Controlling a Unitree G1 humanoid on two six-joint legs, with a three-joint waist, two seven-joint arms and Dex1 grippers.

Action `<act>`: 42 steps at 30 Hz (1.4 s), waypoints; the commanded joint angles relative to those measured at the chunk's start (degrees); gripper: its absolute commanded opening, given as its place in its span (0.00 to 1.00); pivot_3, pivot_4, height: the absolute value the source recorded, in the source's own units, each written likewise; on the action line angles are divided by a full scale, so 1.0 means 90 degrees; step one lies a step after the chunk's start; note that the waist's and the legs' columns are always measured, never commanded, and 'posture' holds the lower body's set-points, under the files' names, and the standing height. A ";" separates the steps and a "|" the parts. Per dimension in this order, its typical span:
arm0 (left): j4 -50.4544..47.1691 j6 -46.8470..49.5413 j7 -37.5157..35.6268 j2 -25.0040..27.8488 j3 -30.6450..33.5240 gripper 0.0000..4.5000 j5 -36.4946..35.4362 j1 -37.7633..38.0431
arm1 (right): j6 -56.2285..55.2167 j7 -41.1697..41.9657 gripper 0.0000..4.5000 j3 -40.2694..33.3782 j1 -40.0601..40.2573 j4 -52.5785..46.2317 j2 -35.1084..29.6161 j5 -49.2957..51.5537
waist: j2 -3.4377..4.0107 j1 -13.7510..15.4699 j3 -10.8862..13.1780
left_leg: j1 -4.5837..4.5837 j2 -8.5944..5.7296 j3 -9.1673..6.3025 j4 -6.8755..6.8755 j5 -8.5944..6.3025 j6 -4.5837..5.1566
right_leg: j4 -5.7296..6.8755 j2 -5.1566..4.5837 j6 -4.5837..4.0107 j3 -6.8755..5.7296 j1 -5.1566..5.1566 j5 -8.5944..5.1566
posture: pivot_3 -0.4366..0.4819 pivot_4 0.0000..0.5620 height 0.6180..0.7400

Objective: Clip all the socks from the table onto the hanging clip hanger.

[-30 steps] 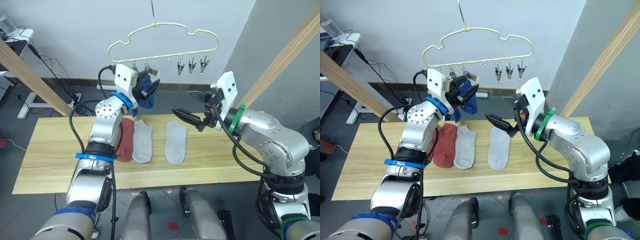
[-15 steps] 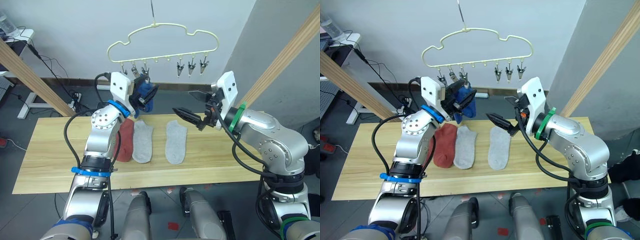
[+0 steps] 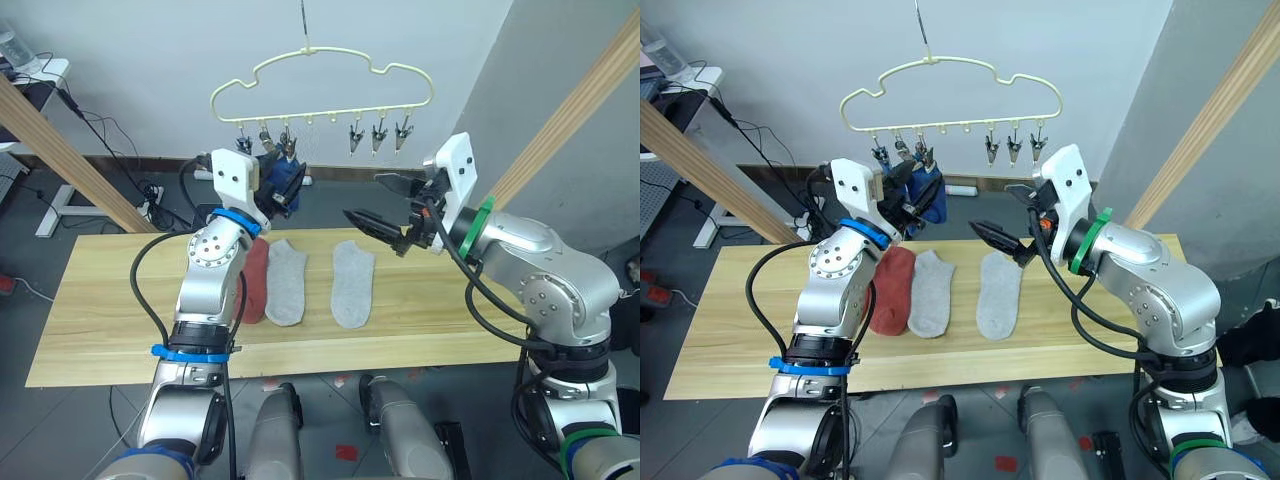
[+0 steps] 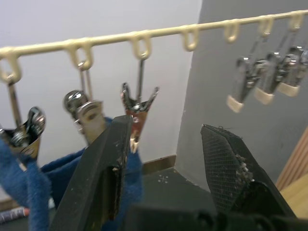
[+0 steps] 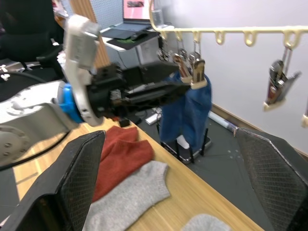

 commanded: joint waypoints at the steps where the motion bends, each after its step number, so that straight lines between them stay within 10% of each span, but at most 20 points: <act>1: 0.0078 -0.0063 0.0136 -0.0072 0.0240 0.55 -0.0225 -0.0238 | -0.0013 0.0004 1.00 -0.0094 -0.0103 -0.0219 -0.0058 0.0134 | 0.0000 -0.0001 0.0000 | 0.0000 0.0000 0.0000 0.0000 0.0000 0.0000 | 0.0000 0.0000 0.0000 0.0001 0.0000 0.0000 | 0.34 0.55 1.00; 38: 0.1392 -0.0842 -0.0064 -0.0153 0.0191 0.55 -0.0169 -0.1170 | -0.0106 -0.0072 1.00 -0.0039 -0.0074 -0.0276 -0.0177 0.0128 | 0.0000 -0.0052 0.0000 | -0.0001 -0.0001 0.0001 0.0002 0.0000 0.0000 | 0.0001 0.0000 0.0001 0.0001 0.0000 0.0000 | 0.32 0.54 1.00; 42: 0.1438 -0.0882 -0.0137 -0.0142 0.0189 0.36 -0.0190 -0.1192 | -0.0089 -0.0087 1.00 -0.0059 -0.0081 -0.0258 -0.0158 0.0146 | 0.0000 -0.0060 0.0000 | -0.0001 -0.0001 0.0001 0.0002 0.0000 0.0000 | 0.0001 0.0000 0.0001 0.0001 0.0000 0.0000 | 0.32 0.54 1.00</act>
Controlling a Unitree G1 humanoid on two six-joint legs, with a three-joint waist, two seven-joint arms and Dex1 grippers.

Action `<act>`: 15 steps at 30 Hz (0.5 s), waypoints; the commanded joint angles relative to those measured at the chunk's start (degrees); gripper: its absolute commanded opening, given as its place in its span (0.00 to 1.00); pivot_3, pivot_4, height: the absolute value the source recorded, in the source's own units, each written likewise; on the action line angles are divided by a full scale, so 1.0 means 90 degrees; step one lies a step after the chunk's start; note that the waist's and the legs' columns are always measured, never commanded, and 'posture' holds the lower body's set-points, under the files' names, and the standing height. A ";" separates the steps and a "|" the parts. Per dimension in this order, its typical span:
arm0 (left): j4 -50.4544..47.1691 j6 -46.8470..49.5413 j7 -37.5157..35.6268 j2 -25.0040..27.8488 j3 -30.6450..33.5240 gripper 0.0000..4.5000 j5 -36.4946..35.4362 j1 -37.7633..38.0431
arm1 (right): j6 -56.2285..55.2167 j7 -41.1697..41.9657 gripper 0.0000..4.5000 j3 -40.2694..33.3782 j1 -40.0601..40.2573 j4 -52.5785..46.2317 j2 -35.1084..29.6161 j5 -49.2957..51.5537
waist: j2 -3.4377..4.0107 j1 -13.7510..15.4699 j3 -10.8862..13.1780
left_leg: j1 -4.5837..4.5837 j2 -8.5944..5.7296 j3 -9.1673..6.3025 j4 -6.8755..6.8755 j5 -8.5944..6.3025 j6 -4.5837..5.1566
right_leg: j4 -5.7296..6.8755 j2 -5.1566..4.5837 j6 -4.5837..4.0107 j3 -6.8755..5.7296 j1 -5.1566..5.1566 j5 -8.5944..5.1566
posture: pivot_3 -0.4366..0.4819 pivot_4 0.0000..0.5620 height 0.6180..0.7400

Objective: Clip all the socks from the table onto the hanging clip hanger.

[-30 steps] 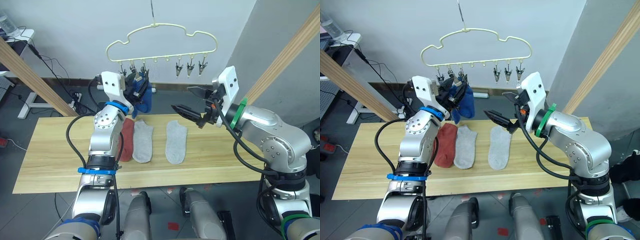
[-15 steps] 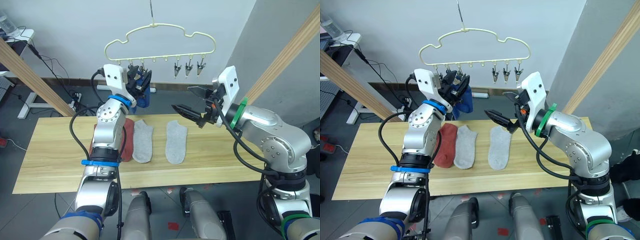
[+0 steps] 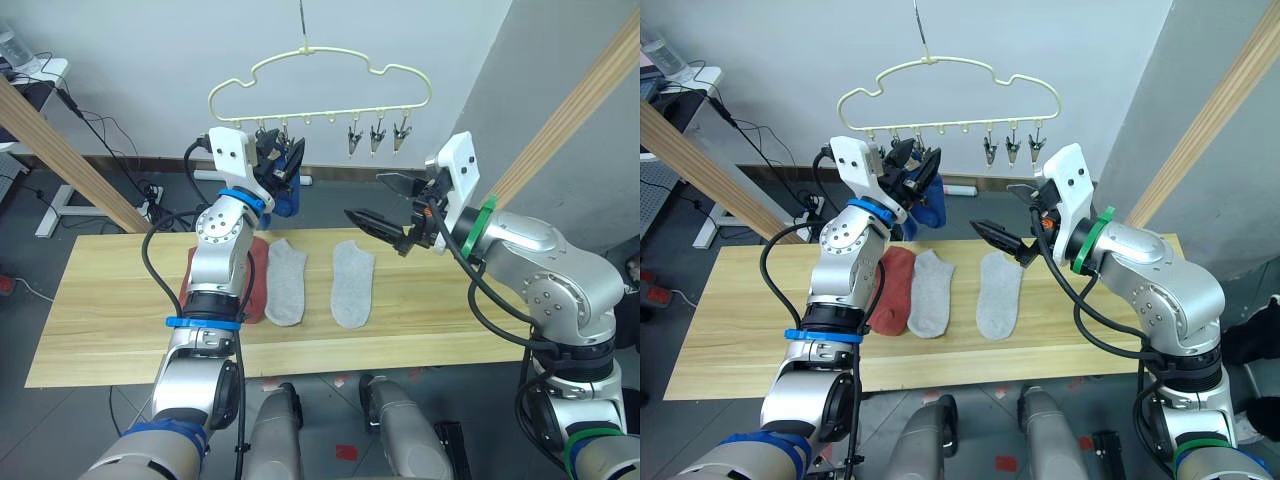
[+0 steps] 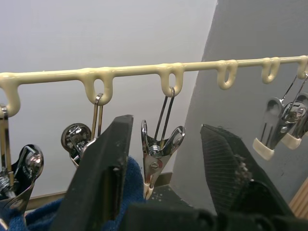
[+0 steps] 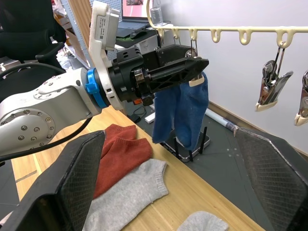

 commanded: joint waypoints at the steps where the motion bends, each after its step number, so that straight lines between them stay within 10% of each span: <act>1: -0.0070 -0.0172 -0.0089 0.0031 -0.0010 0.29 -0.0003 -0.0172 | -0.0092 -0.0007 1.00 -0.0065 -0.0076 -0.0249 -0.0018 0.0083 | 0.0000 -0.0002 0.0000 | 0.0000 0.0000 0.0000 0.0000 0.0000 0.0000 | 0.0000 0.0000 0.0000 0.0000 0.0000 0.0000 | 0.32 0.54 1.00; 7: -0.0089 -0.0144 -0.0116 0.0058 0.0015 0.02 0.0005 -0.0205 | -0.0125 -0.0001 1.00 -0.0042 -0.0028 -0.0232 -0.0012 0.0057 | 0.0000 -0.0007 0.0000 | 0.0000 0.0000 0.0000 0.0002 0.0000 0.0000 | 0.0002 0.0000 0.0000 0.0000 0.0000 0.0000 | 0.33 0.53 1.00; 15: -0.0609 0.0655 -0.0296 0.0332 -0.0078 0.00 -0.0053 -0.0064 | -0.0298 -0.0037 1.00 0.0446 0.0320 0.0547 -0.0263 -0.0647 | -0.0002 -0.0012 -0.0001 | 0.0000 0.0000 -0.0001 0.0003 0.0000 0.0000 | 0.0003 0.0000 0.0000 0.0000 0.0000 0.0000 | 0.34 0.53 1.00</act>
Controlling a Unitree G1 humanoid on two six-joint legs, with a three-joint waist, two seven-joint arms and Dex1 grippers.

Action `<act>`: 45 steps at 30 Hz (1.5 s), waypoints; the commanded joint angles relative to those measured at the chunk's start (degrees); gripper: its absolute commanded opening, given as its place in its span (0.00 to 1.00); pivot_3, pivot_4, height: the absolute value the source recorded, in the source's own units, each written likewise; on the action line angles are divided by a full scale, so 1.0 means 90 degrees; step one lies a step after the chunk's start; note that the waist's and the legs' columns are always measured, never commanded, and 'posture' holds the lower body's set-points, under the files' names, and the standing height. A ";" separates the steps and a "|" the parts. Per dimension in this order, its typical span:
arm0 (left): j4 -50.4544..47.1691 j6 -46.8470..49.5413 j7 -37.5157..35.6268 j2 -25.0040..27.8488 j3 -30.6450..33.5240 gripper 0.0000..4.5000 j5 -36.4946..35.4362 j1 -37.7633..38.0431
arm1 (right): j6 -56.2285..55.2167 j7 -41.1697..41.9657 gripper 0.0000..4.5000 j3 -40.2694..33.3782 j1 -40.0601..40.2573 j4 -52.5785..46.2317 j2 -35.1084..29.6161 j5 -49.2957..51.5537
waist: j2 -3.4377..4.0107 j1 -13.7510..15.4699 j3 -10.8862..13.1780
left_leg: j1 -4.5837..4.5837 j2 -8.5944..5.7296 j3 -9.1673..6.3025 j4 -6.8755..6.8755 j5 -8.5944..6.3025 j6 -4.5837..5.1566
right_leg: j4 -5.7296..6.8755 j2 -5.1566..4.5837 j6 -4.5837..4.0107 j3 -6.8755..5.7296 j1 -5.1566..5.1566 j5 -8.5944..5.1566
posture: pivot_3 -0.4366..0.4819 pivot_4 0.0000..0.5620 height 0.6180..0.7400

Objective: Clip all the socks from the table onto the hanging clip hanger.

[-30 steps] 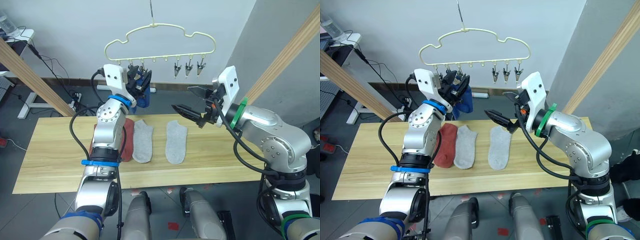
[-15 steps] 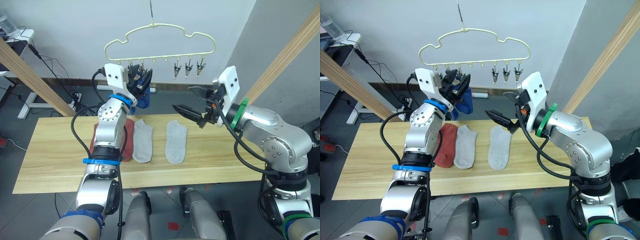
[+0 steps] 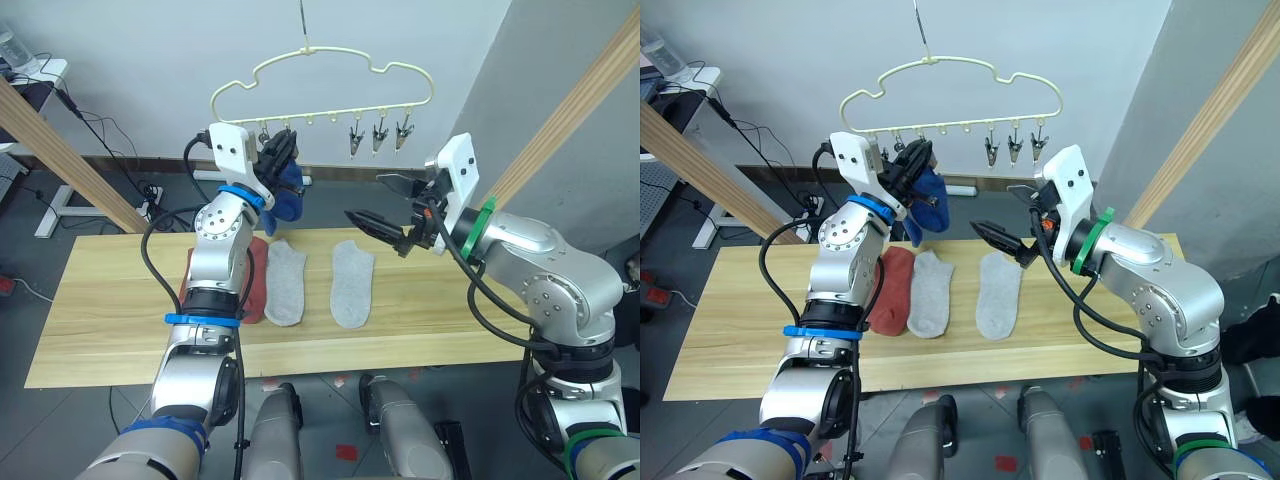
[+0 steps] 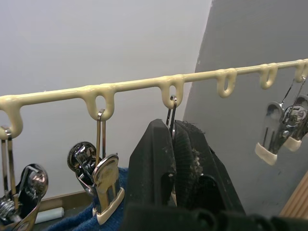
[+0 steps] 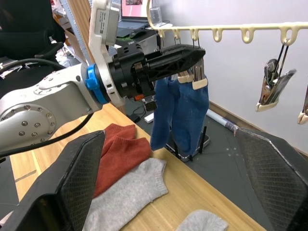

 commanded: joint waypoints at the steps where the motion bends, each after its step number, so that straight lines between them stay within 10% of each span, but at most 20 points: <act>1: -0.0812 0.0905 -0.0248 0.0330 -0.0072 0.00 -0.0144 0.0107 | -0.0429 0.0047 1.00 0.0553 0.0256 0.0869 -0.0295 -0.0806 | -0.0001 -0.0009 -0.0001 | 0.0000 0.0000 0.0000 0.0001 0.0000 0.0000 | 0.0000 0.0000 0.0000 0.0000 0.0000 0.0000 | 0.34 0.53 1.00; 10: -0.2069 0.4272 -0.0765 0.1122 0.0134 0.00 -0.1284 0.0133 | -0.2917 0.0619 1.00 0.1902 -0.0626 0.5219 0.0578 -0.2681 | -0.0001 -0.0110 -0.0001 | 0.0015 0.0008 -0.0002 0.0027 0.0000 0.0000 | 0.0030 0.0012 0.0000 0.0005 0.0005 0.0000 | 0.38 0.53 1.00; 23: -0.2480 0.5096 -0.0705 0.1132 0.0137 0.00 -0.1628 0.0305 | -0.4795 0.0381 1.00 0.1667 -0.1714 0.9224 0.1972 -0.3732 | -0.0002 -0.0043 -0.0001 | 0.0017 0.0006 0.0003 0.0027 -0.0001 -0.0001 | 0.0024 0.0007 -0.0001 0.0009 0.0011 0.0002 | 0.42 0.54 1.00; 28: -0.2416 0.5035 -0.0704 0.1189 0.0136 0.00 -0.1573 0.0354 | -0.4987 0.0635 0.86 0.1727 -0.1533 0.9265 0.2138 -0.4003 | -0.0002 -0.0048 -0.0002 | 0.0041 0.0007 0.0000 0.0029 0.0000 -0.0001 | 0.0033 0.0008 0.0000 0.0008 0.0031 0.0002 | 0.42 0.56 1.00; 39: -0.2458 0.5743 -0.0688 0.1179 0.0206 0.00 -0.1954 0.0311 | -0.5387 0.1089 0.00 0.1742 -0.0911 0.7949 0.1746 -0.4378 | -0.0002 -0.0034 -0.0002 | 0.0045 0.0005 0.0000 0.0029 -0.0001 -0.0002 | 0.0030 0.0008 0.0000 0.0010 0.0037 0.0002 | 0.42 0.57 1.00; 45: -0.1890 0.7303 -0.0628 0.1065 0.0979 0.00 -0.3002 -0.0075 | -0.3372 0.2155 0.00 0.1003 0.0118 0.4112 0.1494 -0.2569 | -0.0001 -0.0011 -0.0001 | 0.0042 0.0008 -0.0008 0.0027 -0.0001 -0.0002 | 0.0030 0.0010 0.0001 0.0003 0.0036 0.0001 | 0.42 0.57 1.00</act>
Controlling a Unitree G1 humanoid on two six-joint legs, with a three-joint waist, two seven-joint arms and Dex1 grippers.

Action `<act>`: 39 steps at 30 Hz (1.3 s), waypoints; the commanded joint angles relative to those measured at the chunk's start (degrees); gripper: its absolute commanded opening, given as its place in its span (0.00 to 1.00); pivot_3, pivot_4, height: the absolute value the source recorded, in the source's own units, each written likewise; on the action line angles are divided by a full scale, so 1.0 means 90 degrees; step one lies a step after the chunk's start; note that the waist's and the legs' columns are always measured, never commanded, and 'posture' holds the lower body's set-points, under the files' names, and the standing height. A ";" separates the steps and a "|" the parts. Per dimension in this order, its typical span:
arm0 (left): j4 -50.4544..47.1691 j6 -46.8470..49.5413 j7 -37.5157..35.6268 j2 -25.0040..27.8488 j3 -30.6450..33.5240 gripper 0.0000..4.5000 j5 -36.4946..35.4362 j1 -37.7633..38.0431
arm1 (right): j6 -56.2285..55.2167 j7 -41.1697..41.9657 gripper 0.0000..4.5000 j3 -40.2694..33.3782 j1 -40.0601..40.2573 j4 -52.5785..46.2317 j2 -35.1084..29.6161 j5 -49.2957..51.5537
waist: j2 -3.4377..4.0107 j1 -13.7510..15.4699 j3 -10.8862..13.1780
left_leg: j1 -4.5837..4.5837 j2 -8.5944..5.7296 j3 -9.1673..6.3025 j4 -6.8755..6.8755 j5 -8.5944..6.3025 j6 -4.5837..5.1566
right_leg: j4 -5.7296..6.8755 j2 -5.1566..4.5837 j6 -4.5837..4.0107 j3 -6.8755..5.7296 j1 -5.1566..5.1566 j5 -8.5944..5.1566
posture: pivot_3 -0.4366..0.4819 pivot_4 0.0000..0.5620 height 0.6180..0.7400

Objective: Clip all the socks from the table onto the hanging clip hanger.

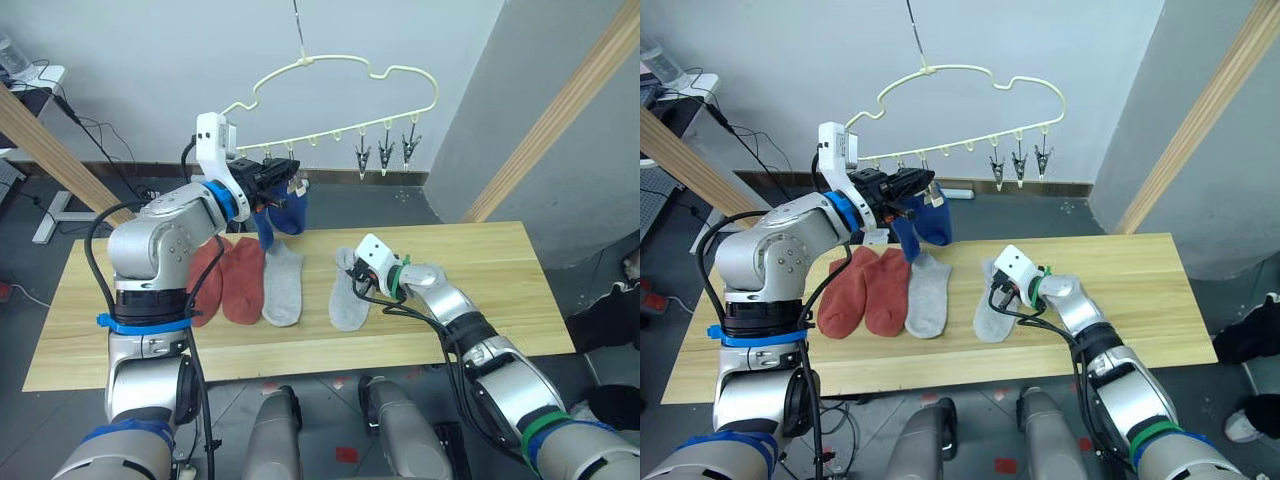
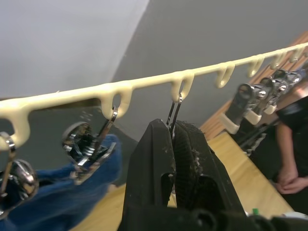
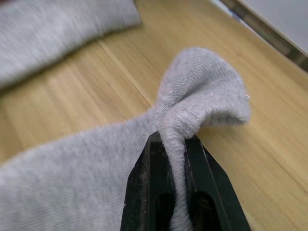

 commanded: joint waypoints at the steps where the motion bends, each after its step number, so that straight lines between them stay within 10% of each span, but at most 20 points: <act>1: 0.0609 0.1335 0.0082 0.0007 0.0460 0.00 -0.0643 -0.0126 | 0.1522 0.0531 0.00 -0.0429 0.0310 -0.2662 -0.0178 0.1221 | 0.0001 -0.0019 0.0000 | 0.0001 0.0001 0.0002 0.0002 0.0000 0.0000 | 0.0000 0.0003 0.0000 0.0005 -0.0001 0.0000 | 0.41 0.57 1.00; 9: 0.1026 0.2170 0.0385 -0.0119 0.0882 0.00 -0.1088 -0.0443 | 0.3006 0.0362 0.00 -0.0375 0.0439 -0.4640 -0.0429 0.1990 | 0.0000 -0.0021 -0.0001 | 0.0006 -0.0001 -0.0008 0.0005 0.0000 -0.0001 | 0.0001 0.0001 0.0000 -0.0005 0.0007 0.0000 | 0.38 0.55 1.00; 39: 0.0954 0.3105 0.0969 -0.0383 0.1555 0.00 -0.1892 -0.0554 | 0.2631 -0.0075 0.00 -0.0469 -0.0255 -0.3916 -0.0289 0.2019 | 0.0000 -0.0060 -0.0001 | 0.0000 -0.0004 -0.0002 -0.0003 -0.0001 -0.0002 | -0.0014 -0.0003 0.0000 -0.0002 0.0002 0.0000 | 0.39 0.53 1.00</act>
